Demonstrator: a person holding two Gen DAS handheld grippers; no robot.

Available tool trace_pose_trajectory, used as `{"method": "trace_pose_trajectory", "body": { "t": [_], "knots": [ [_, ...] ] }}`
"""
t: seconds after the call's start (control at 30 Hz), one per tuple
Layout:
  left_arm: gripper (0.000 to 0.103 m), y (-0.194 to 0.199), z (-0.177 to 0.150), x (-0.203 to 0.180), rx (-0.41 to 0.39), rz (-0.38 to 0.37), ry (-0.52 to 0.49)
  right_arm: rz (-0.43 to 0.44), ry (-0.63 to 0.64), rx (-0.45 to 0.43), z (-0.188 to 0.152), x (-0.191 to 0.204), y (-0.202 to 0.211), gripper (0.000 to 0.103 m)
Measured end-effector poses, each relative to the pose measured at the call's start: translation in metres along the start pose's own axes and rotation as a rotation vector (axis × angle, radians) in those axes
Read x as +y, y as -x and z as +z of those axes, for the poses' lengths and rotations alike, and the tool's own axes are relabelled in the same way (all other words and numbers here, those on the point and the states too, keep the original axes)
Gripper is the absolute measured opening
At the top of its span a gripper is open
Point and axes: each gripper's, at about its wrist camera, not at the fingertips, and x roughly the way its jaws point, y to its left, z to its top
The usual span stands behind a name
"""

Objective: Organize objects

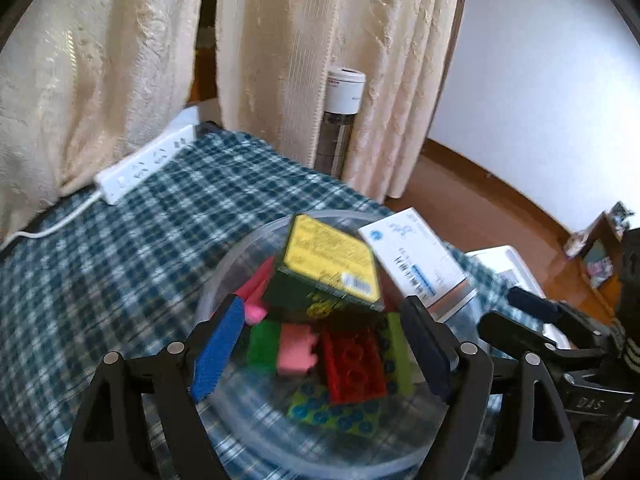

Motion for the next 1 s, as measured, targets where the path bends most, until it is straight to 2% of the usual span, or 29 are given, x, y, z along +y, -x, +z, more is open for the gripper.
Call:
{"method": "trace_pose_trajectory", "body": {
  "t": [0.13, 0.23, 0.33, 0.53, 1.0],
  "knots": [
    [0.085, 0.01, -0.01, 0.003, -0.008, 0.079, -0.011, -0.022, 0.034, 0.017, -0.008, 0.01, 0.002, 0.096],
    [0.086, 0.015, -0.017, 0.008, 0.01, 0.073, 0.009, -0.052, 0.069, 0.009, -0.014, 0.02, 0.007, 0.1],
    [0.093, 0.02, -0.022, 0.011, -0.002, 0.095, 0.015, -0.074, 0.098, -0.005, -0.017, 0.029, 0.013, 0.102],
    [0.099, 0.038, -0.03, 0.016, -0.046, 0.158, 0.006, -0.092, 0.132, -0.027, -0.02, 0.046, 0.025, 0.102],
    [0.099, 0.072, -0.045, 0.022, -0.083, 0.212, -0.019, -0.162, 0.215, -0.067, -0.031, 0.082, 0.042, 0.103]
  ]
}}
